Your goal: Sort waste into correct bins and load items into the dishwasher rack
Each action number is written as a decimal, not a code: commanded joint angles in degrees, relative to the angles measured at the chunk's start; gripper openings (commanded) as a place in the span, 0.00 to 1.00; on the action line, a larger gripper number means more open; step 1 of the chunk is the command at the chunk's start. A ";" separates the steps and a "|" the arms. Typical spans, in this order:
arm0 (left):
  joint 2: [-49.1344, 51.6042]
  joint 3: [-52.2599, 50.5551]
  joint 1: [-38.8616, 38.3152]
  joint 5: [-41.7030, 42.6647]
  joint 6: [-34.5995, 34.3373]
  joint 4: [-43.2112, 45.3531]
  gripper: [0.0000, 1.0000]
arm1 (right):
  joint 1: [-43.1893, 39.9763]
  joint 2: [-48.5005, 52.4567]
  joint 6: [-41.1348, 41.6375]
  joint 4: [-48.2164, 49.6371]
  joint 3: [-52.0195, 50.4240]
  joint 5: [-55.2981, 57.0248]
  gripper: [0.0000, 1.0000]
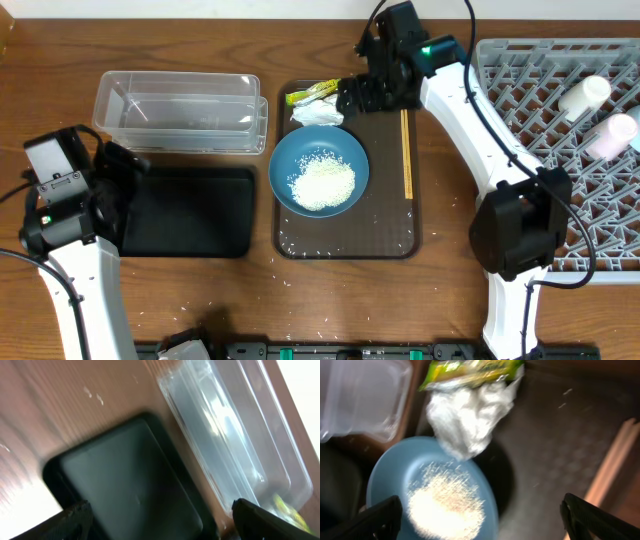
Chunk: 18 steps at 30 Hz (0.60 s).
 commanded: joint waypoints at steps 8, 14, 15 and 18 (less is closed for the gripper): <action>0.63 1.20 -13.20 28.00 19.82 1.03 0.92 | -8.70 -0.61 -0.90 7.96 -0.02 7.61 0.99; 2.67 1.20 -29.81 21.90 23.30 4.17 0.92 | -14.43 -0.61 1.29 17.14 -0.02 7.58 0.99; 3.06 1.20 -32.22 20.20 23.30 4.94 0.92 | -15.56 -0.61 1.27 18.43 -0.02 7.61 0.99; 3.76 1.20 -37.00 18.86 23.32 6.12 0.92 | -18.86 -0.61 1.27 19.50 -0.02 7.58 0.99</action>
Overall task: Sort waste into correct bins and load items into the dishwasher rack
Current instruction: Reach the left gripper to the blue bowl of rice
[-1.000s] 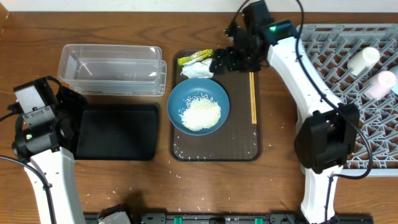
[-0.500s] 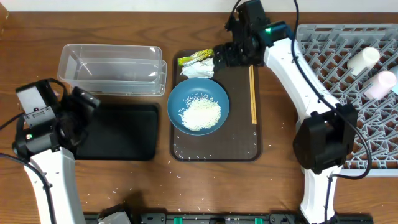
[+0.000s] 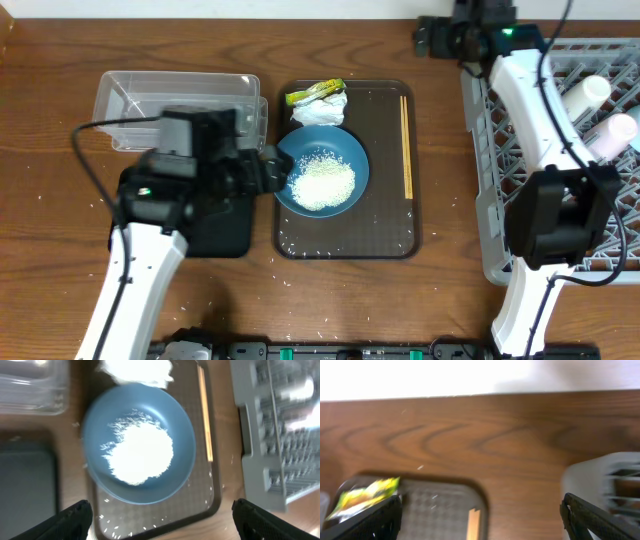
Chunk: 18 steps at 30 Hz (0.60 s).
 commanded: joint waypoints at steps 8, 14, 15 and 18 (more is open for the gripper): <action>3.50 1.18 -9.62 -3.13 2.64 8.94 0.92 | -9.64 -0.61 -0.72 -3.89 -0.02 1.09 0.99; 9.68 1.33 -15.43 -3.17 5.92 10.27 0.92 | -13.16 -0.61 -2.05 -7.08 -0.02 5.53 0.99; 10.95 1.44 -16.33 -3.23 6.75 10.32 0.92 | -13.57 -0.61 -2.03 -7.06 -0.02 5.53 0.99; 13.73 2.49 -18.38 -7.74 6.91 10.32 0.92 | -14.38 -0.61 -2.05 -7.06 -0.02 5.53 0.99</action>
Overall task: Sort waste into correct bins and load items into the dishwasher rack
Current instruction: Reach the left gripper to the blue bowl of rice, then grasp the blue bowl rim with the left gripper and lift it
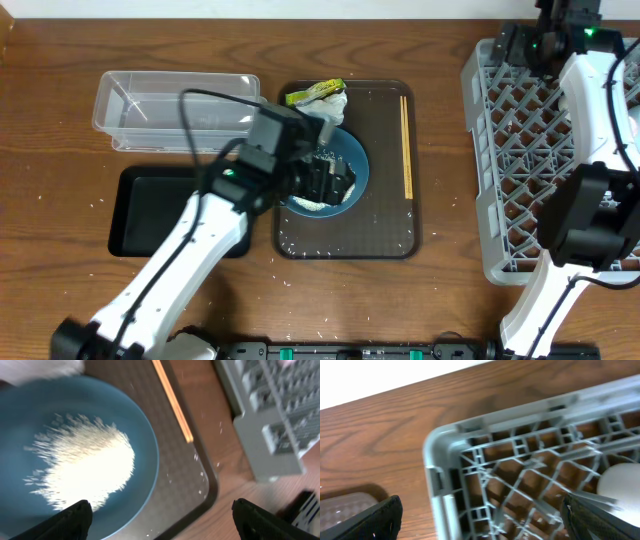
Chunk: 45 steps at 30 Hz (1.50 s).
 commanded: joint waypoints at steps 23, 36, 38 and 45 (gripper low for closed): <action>21.79 30.93 -9.92 -23.89 -4.22 -18.23 0.92 | -0.87 -0.61 -0.87 0.00 0.00 1.20 0.99; 32.59 30.62 -10.80 -23.76 -21.14 -13.38 0.91 | -0.90 -0.61 -0.87 0.00 0.00 1.20 0.99; 34.10 30.62 -11.26 -24.15 -21.11 -12.83 0.90 | -0.90 -0.61 -0.87 0.00 0.00 1.20 0.99; 36.68 30.62 -15.13 -37.31 -21.14 -12.68 0.82 | -0.90 -0.61 -0.87 -0.02 0.00 1.20 0.99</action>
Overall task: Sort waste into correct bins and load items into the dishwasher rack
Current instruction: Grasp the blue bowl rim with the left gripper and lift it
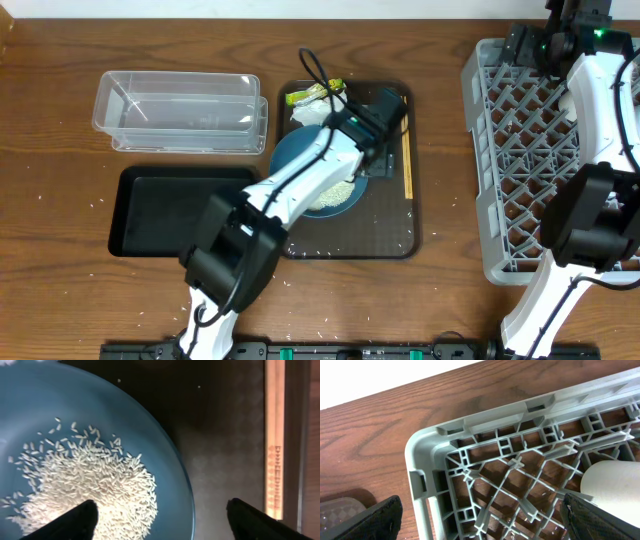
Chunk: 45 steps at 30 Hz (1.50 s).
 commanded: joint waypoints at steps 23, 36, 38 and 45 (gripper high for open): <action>6.56 0.87 -5.03 -13.73 -5.16 1.09 0.50 | 0.17 -0.61 -0.57 -0.02 0.00 0.55 0.99; 6.29 0.90 -5.03 -13.86 -5.40 1.07 0.33 | 0.17 -0.61 -0.57 0.00 0.00 0.55 0.99; 5.90 0.90 -5.03 -13.86 -5.40 1.09 0.32 | 0.15 -0.61 -0.57 0.00 0.00 0.55 0.99; 3.72 0.90 -5.03 -13.81 -5.40 0.46 0.15 | 0.17 -0.61 -0.57 0.00 0.00 0.55 0.99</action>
